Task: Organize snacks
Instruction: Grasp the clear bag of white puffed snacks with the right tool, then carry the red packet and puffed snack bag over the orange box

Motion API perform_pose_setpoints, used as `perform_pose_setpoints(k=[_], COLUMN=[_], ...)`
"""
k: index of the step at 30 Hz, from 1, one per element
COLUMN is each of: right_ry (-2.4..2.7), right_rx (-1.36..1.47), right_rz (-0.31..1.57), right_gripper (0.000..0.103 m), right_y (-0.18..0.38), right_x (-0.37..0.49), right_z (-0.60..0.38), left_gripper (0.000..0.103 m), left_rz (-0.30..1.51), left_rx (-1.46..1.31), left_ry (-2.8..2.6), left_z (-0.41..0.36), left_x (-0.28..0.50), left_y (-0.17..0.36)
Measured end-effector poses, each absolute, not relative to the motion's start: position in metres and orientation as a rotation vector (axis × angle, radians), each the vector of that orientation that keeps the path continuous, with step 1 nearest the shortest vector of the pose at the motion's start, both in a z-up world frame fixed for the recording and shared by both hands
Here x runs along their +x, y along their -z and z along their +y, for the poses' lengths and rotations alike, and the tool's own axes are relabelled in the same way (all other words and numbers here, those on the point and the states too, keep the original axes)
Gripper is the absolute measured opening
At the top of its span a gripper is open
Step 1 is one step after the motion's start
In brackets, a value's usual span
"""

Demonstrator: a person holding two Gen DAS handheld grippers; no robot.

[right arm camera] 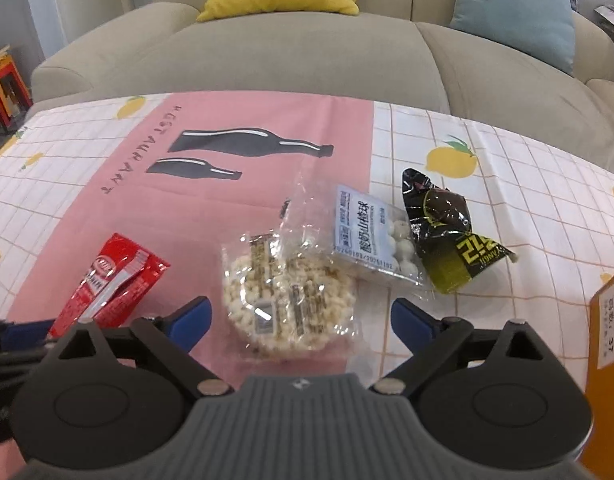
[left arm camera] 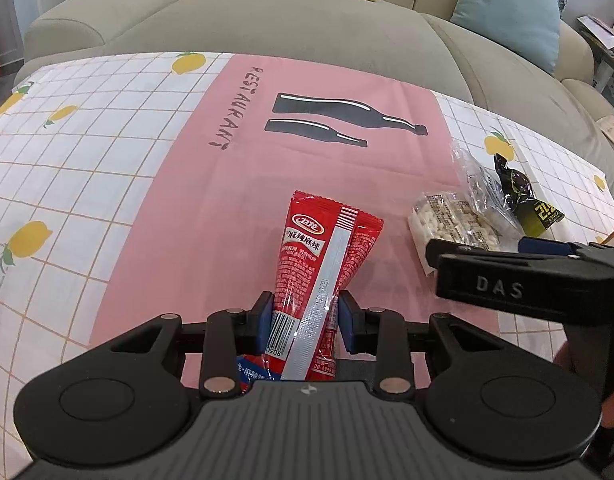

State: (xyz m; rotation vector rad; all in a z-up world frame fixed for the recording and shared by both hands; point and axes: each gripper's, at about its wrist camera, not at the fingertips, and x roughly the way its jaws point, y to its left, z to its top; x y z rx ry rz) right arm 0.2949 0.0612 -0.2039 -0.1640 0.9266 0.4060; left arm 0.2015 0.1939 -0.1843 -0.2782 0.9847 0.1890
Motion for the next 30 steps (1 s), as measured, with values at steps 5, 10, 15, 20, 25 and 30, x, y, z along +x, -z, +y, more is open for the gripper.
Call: perform_pose_setpoints(k=[5, 10, 15, 20, 25, 30], right_ry=[-0.411, -0.44, -0.459, -0.474, -0.477, -0.476], right_rx=[-0.147, -0.157, -0.165, -0.183, -0.184, -0.141], right_rz=[0.971, 0.993, 1.02, 1.026, 1.051, 1.051], right_gripper=[0.09, 0.081, 0.079, 0.078, 0.077, 0.077], right_y=[0.214, 0.217, 0.213, 0.209, 0.201, 0.182], right_x=[0.301, 0.287, 0.264, 0.23, 0.199, 0.176], right_z=[0.061, 0.058, 0.047, 0.023, -0.001, -0.028], left_gripper=[0.038, 0.038, 0.037, 0.037, 0.037, 0.037], left_rz=[0.996, 1.016, 1.055, 1.095, 1.1, 1.078], left_rx=[-0.285, -0.304, -0.288, -0.249, -0.257, -0.28], left_ry=[-0.189, -0.19, -0.187, -0.145, -0.11, -0.081], left_z=[0.194, 0.192, 0.182, 0.165, 0.15, 0.138], left_x=[0.204, 0.199, 0.189, 0.174, 0.159, 0.143], left_y=[0.187, 0.188, 0.185, 0.183, 0.176, 0.158])
